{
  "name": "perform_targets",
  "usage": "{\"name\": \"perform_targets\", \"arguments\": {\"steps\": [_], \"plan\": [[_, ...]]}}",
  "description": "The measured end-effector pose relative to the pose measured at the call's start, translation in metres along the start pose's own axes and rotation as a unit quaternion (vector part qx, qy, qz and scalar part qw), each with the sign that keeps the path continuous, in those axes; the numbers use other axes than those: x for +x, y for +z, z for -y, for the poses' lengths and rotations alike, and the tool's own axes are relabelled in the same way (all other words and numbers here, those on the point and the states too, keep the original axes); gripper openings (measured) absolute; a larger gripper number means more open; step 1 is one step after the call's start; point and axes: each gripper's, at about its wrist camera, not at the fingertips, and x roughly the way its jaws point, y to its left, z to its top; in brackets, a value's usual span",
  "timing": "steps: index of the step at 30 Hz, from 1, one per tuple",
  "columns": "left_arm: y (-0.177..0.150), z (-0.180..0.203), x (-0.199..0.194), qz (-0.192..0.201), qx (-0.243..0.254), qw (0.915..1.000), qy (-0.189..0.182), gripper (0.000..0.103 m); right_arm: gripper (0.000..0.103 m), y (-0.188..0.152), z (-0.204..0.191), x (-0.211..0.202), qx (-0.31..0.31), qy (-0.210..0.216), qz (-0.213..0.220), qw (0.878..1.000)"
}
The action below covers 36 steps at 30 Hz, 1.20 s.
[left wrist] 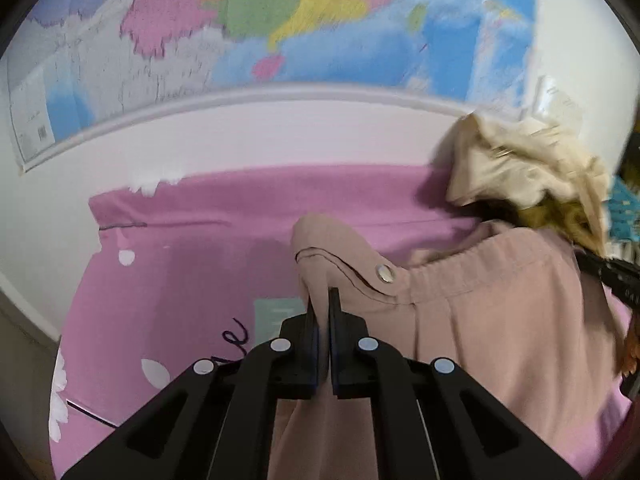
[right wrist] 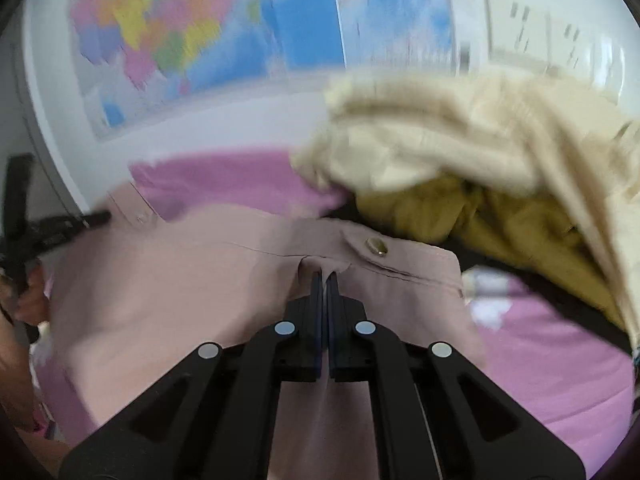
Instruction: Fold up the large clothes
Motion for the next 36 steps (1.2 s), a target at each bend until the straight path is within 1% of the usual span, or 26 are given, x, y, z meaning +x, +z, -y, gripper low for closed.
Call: {"name": "perform_targets", "arguments": {"steps": [1, 2, 3, 4, 6, 8, 10, 11, 12, 13, 14, 15, 18, 19, 21, 23, 25, 27, 29, 30, 31, 32, 33, 34, 35, 36], "plan": [[-0.002, -0.003, 0.017, -0.022, -0.003, 0.9996, 0.014, 0.005, 0.002, -0.004, 0.003, 0.019, 0.005, 0.0, -0.032, 0.999], [-0.006, -0.006, 0.034, -0.046, -0.007, 0.9986, 0.024, 0.008, 0.003, -0.008, 0.007, 0.029, 0.009, -0.003, -0.046, 0.999], [-0.01, -0.011, 0.047, -0.065, -0.016, 0.9974, 0.029, 0.011, 0.003, -0.01, 0.009, 0.037, 0.011, -0.003, -0.052, 0.999], [-0.012, -0.012, 0.051, -0.068, -0.02, 0.9971, 0.028, 0.012, 0.003, -0.011, 0.01, 0.041, 0.009, 0.0, -0.056, 0.998], [-0.012, -0.018, 0.05, -0.055, -0.028, 0.9975, 0.036, 0.027, 0.003, -0.006, 0.009, 0.039, 0.008, -0.004, -0.05, 0.999], [-0.011, -0.022, 0.042, -0.046, -0.036, 0.9977, 0.033, 0.03, 0.005, -0.003, 0.008, 0.038, 0.006, -0.003, -0.055, 0.998], [-0.009, -0.024, 0.026, -0.028, -0.037, 0.9978, 0.047, 0.03, 0.007, -0.004, 0.008, 0.036, 0.009, 0.001, -0.062, 0.998], [-0.01, -0.025, 0.019, -0.022, -0.036, 0.9979, 0.049, 0.031, 0.015, -0.004, 0.01, 0.031, 0.013, 0.004, -0.059, 0.998], [-0.012, -0.025, 0.005, -0.01, -0.033, 0.9981, 0.052, 0.032, 0.027, -0.005, 0.013, 0.022, 0.018, 0.003, -0.049, 0.999], [-0.015, -0.026, -0.007, 0.003, -0.029, 0.9983, 0.05, 0.034, 0.033, -0.004, 0.016, 0.013, 0.021, 0.003, -0.038, 0.999], [-0.018, -0.026, -0.02, 0.015, -0.023, 0.9986, 0.045, 0.041, 0.043, -0.006, 0.019, 0.0, 0.024, 0.006, -0.023, 0.999], [-0.025, -0.023, -0.035, 0.028, -0.015, 0.9988, 0.037, 0.045, 0.048, -0.008, 0.023, -0.015, 0.025, 0.01, -0.01, 1.0], [-0.042, -0.014, -0.06, 0.038, 0.013, 0.9989, 0.025, 0.045, 0.054, -0.019, 0.035, -0.054, 0.03, 0.012, 0.019, 0.999], [-0.049, -0.011, -0.064, 0.035, 0.019, 0.9991, 0.015, 0.046, 0.056, -0.023, 0.038, -0.061, 0.033, 0.011, 0.023, 0.999], [-0.063, -0.005, -0.062, 0.022, 0.026, 0.9994, -0.006, 0.046, 0.064, -0.04, 0.052, -0.083, 0.044, 0.006, 0.027, 0.999], [-0.073, -0.004, -0.05, 0.005, 0.033, 0.9995, -0.002, 0.046, 0.069, -0.056, 0.064, -0.092, 0.064, 0.003, 0.022, 0.998], [-0.082, -0.003, -0.033, -0.019, 0.022, 0.9995, -0.009, 0.046, 0.069, -0.08, 0.077, -0.098, 0.09, 0.009, 0.006, 0.996], [-0.088, -0.006, -0.019, -0.032, 0.013, 0.9994, 0.005, 0.046, 0.069, -0.106, 0.087, -0.101, 0.116, 0.027, -0.016, 0.993], [-0.091, -0.006, -0.012, -0.039, 0.005, 0.9992, 0.002, 0.046, 0.071, -0.124, 0.09, -0.1, 0.131, 0.035, -0.027, 0.99], [-0.09, -0.006, -0.01, -0.038, 0.003, 0.9993, 0.002, 0.046, 0.071, -0.135, 0.09, -0.097, 0.136, 0.05, -0.038, 0.989], [-0.09, -0.007, -0.009, -0.037, 0.003, 0.9993, 0.003, 0.046, 0.07, -0.141, 0.088, -0.095, 0.138, 0.054, -0.043, 0.988], [-0.091, -0.007, -0.008, -0.036, 0.003, 0.9994, 0.003, 0.047, 0.056, -0.145, 0.088, -0.094, 0.143, 0.064, -0.043, 0.987], [-0.09, -0.007, -0.006, -0.037, 0.002, 0.9993, 0.003, 0.047, 0.025, -0.147, 0.088, -0.094, 0.146, 0.087, -0.039, 0.985], [-0.09, -0.007, -0.004, -0.037, 0.001, 0.9993, 0.005, 0.047, 0.016, -0.145, 0.088, -0.094, 0.151, 0.107, -0.034, 0.982], [-0.09, -0.007, -0.004, -0.036, 0.002, 0.9993, 0.007, 0.047, 0.008, -0.139, 0.088, -0.098, 0.149, 0.104, -0.026, 0.983], [-0.09, -0.006, -0.004, -0.036, 0.002, 0.9993, 0.01, 0.047, 0.005, -0.129, 0.088, -0.104, 0.143, 0.103, -0.011, 0.984]]}}
